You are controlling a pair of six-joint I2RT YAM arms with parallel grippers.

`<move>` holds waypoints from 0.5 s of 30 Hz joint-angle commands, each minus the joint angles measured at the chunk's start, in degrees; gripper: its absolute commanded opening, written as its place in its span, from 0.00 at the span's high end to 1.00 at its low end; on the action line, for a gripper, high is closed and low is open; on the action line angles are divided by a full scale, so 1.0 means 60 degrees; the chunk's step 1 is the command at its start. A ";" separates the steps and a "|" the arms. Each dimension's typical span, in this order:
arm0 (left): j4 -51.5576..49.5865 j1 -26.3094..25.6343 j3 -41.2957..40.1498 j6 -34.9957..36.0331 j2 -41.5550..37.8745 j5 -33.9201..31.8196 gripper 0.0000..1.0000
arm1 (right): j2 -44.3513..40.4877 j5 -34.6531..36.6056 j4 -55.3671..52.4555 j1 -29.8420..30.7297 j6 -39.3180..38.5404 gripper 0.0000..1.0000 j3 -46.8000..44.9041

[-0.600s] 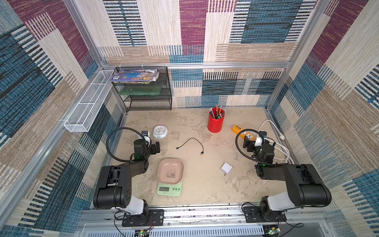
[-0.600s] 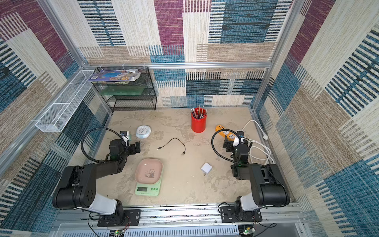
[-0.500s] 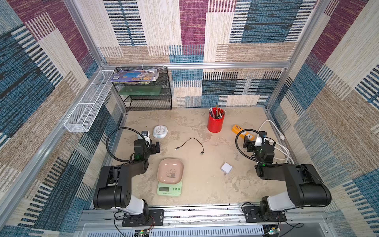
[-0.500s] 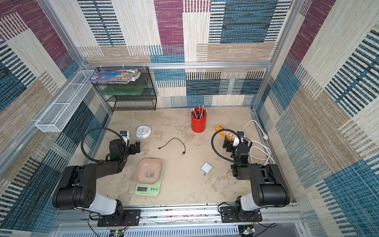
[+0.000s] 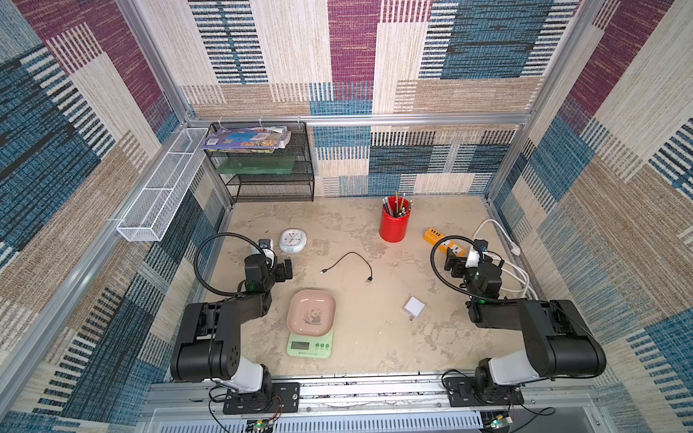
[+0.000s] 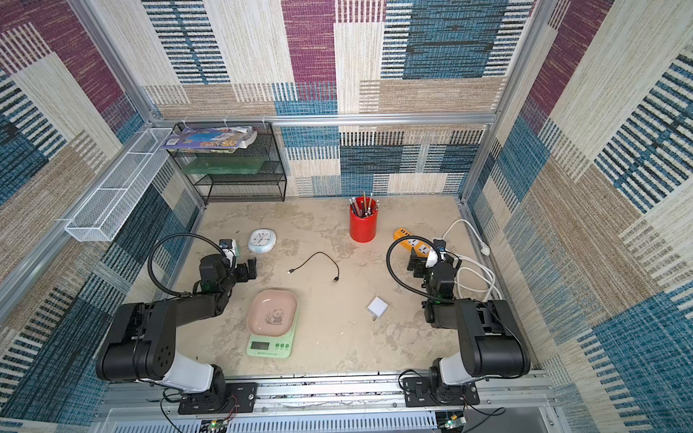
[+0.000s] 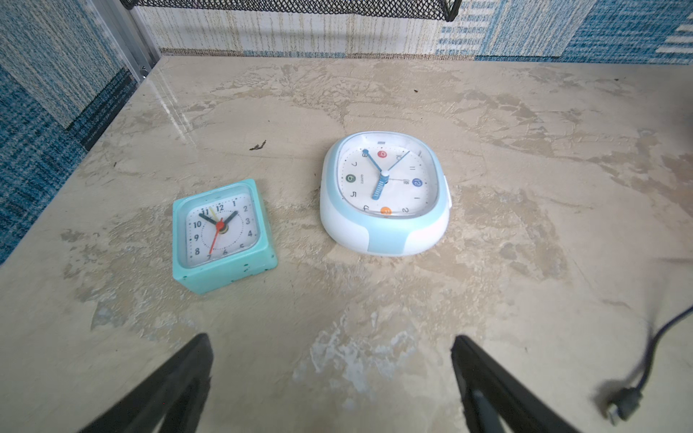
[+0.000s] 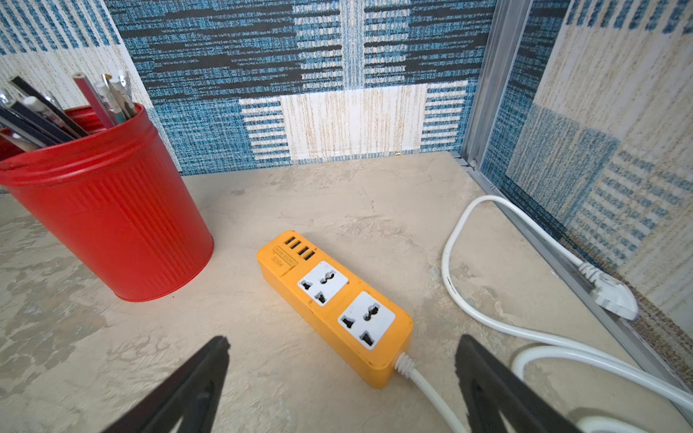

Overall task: Charge the electronic scale
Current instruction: Pick up the charging cable from the center of the board.

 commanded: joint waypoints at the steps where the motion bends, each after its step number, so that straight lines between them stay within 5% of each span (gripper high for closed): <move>1: 0.0128 -0.0003 -0.0011 0.0002 -0.0051 -0.0029 0.01 | -0.0036 -0.0117 0.0161 -0.0036 -0.0036 0.05 0.0075; 7: -0.2755 -0.0058 0.0843 -0.0177 -0.1990 -0.0174 0.01 | -0.1169 0.0472 -0.2917 -0.0171 0.0514 0.05 0.1391; 11: -0.5437 -0.0473 0.2235 -0.2216 -0.3085 -0.0783 0.01 | -0.2544 -0.0293 -0.4444 -0.0485 0.2291 0.05 0.2060; 15: -0.6000 -0.1747 0.2739 -0.2149 -0.3367 -0.0741 0.01 | -0.3217 -0.0818 -0.6655 -0.0585 0.4233 0.05 0.3070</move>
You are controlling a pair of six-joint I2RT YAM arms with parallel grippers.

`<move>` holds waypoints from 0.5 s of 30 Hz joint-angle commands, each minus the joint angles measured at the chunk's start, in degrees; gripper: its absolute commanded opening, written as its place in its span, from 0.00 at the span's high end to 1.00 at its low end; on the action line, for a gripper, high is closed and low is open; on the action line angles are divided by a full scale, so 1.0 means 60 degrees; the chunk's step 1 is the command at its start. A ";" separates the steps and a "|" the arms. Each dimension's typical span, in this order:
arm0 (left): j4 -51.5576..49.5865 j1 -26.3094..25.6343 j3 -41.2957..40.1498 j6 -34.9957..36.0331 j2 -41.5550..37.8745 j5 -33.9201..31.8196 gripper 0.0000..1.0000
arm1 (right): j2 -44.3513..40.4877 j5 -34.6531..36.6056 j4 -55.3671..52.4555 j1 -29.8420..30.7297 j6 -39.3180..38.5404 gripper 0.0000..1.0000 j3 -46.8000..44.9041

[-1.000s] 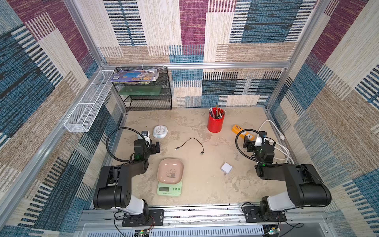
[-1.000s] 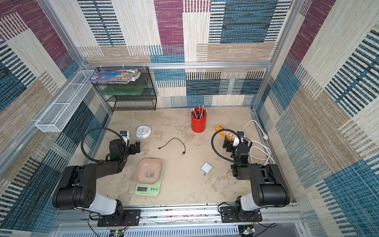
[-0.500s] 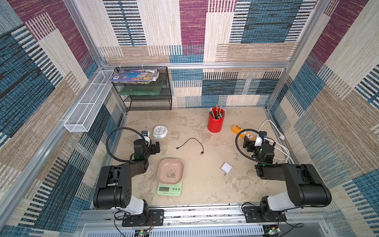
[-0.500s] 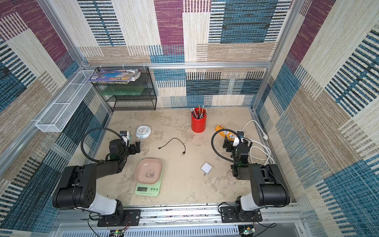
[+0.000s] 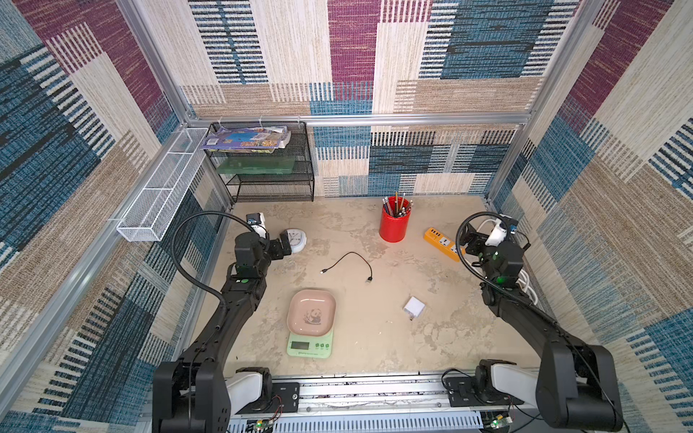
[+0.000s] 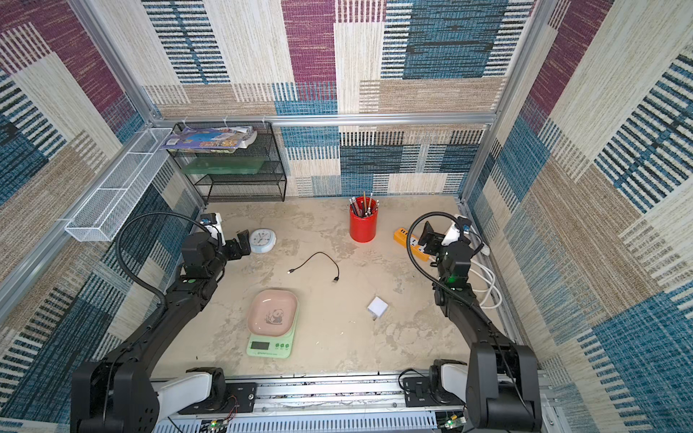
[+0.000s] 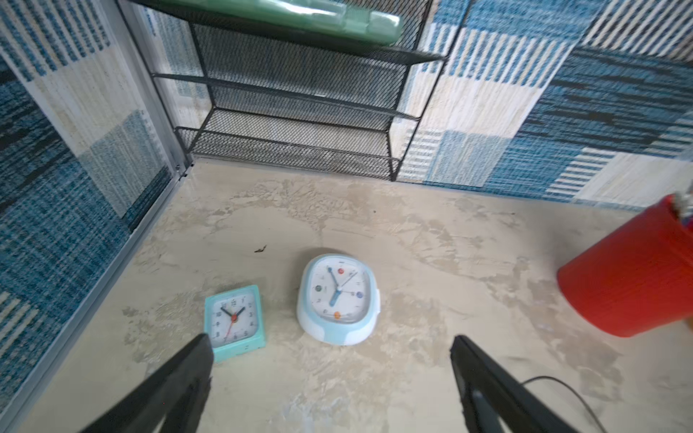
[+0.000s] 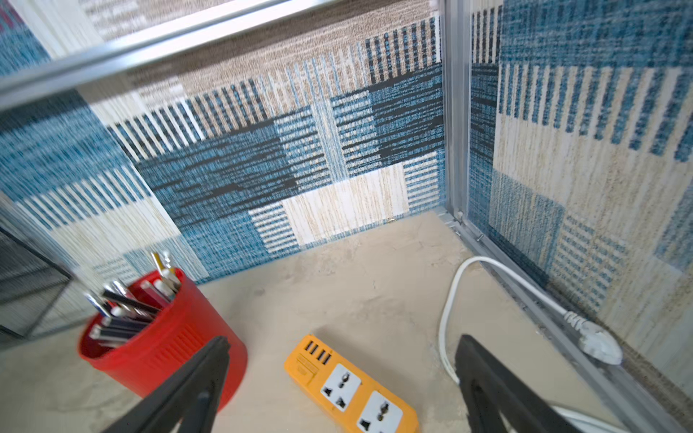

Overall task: Charge the electronic scale
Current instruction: Pick up the charging cable from the center of the board.

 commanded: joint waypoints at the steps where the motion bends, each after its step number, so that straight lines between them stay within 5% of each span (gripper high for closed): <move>1: -0.1820 -0.0913 0.0369 -0.0680 -0.0142 0.0082 0.01 | -0.0243 -0.1009 -0.2546 0.0014 0.1844 0.05 0.0750; 6: -0.2659 -0.2863 0.0902 0.0056 0.0145 0.0891 0.02 | 0.0011 -0.2529 -0.3422 0.0732 0.1421 0.05 0.1388; 9: -0.2968 -0.3686 0.1061 0.0802 0.0583 0.1647 0.25 | 0.0278 -0.2421 -0.4036 0.1544 0.0805 0.05 0.1793; 15: -0.3830 -0.4558 0.1927 0.0734 0.2199 0.2182 0.27 | 0.0444 -0.2231 -0.3666 0.3019 -0.0220 0.05 0.1580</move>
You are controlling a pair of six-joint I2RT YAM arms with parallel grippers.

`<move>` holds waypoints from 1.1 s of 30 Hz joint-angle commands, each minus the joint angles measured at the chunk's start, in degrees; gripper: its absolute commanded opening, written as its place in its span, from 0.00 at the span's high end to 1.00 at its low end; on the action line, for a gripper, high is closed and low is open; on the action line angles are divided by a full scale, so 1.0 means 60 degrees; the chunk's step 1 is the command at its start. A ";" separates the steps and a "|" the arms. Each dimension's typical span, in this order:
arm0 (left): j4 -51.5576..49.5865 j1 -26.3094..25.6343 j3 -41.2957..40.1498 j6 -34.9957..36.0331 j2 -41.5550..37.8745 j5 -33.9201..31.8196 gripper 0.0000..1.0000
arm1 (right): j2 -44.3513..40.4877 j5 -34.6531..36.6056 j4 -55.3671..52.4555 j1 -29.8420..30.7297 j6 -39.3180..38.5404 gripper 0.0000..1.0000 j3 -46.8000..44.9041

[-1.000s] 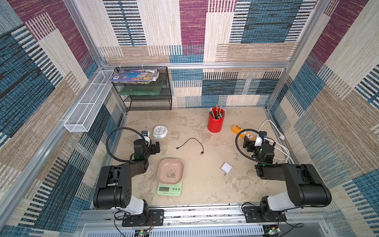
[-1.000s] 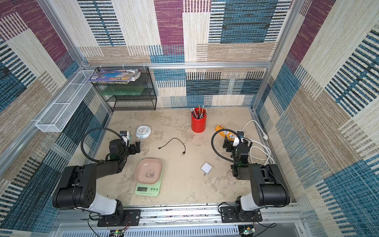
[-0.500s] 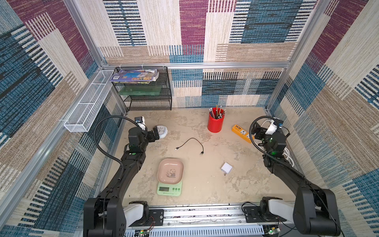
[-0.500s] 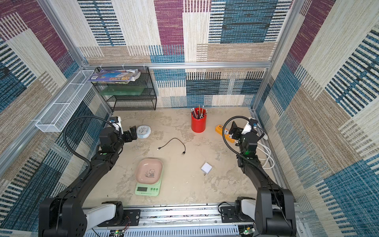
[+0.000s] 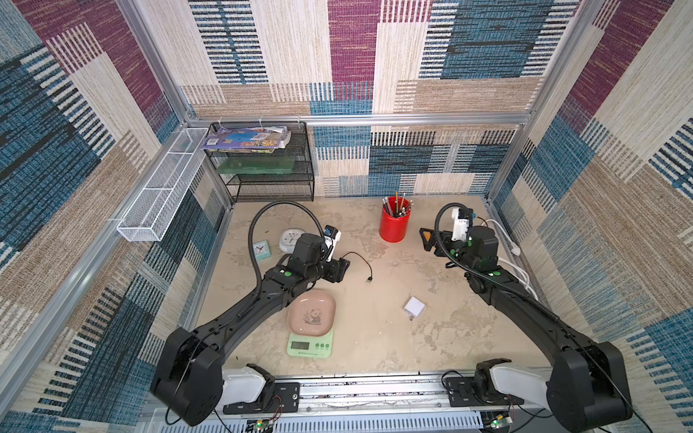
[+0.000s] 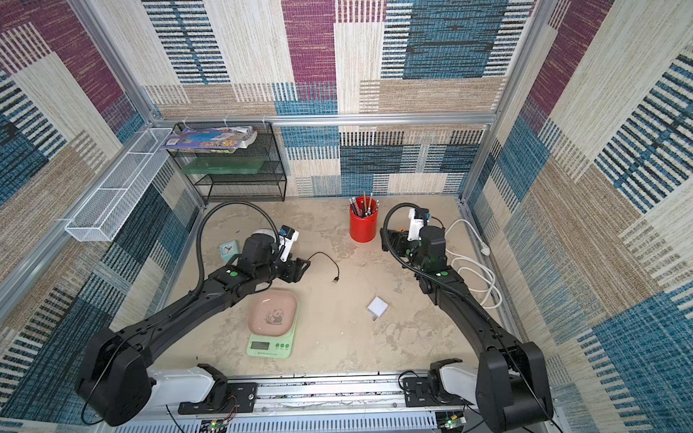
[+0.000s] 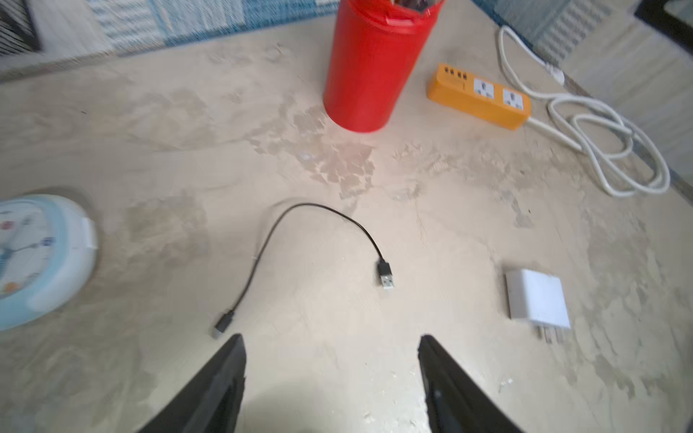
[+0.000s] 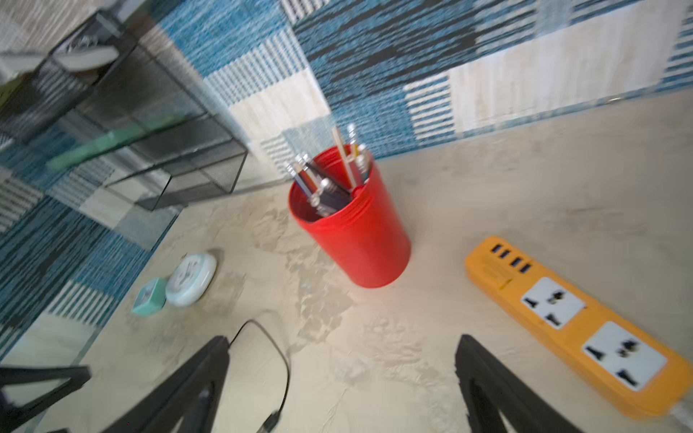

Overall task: Charge the electronic scale
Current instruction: Pick up the charging cable from the center of the board.

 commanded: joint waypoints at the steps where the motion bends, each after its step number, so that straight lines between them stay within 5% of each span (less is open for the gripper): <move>1: -0.0762 -0.0293 0.0437 0.0004 0.0712 0.0379 0.27 | 0.0063 0.0012 0.0154 0.0410 -0.0691 0.05 -0.0129; 4: -0.1203 -0.0315 0.1028 -0.1011 0.1602 -0.0478 0.27 | 0.0107 -0.0044 0.0450 0.0665 -0.0836 0.05 -0.0220; 11: -0.1603 -0.0345 0.2226 -0.3257 0.3729 -0.0512 0.30 | 0.0482 0.0111 0.0327 0.0822 -0.0708 0.03 -0.0084; 23: -0.1484 -0.0337 0.3921 -0.5402 0.5732 0.0030 0.17 | 0.1669 -0.0740 0.0590 0.0812 -0.0444 0.06 0.0174; 33: -0.1399 -0.0355 0.5144 -0.6487 0.6869 -0.0219 0.24 | 0.1700 -0.1861 0.1022 0.0330 -0.0265 0.17 -0.0129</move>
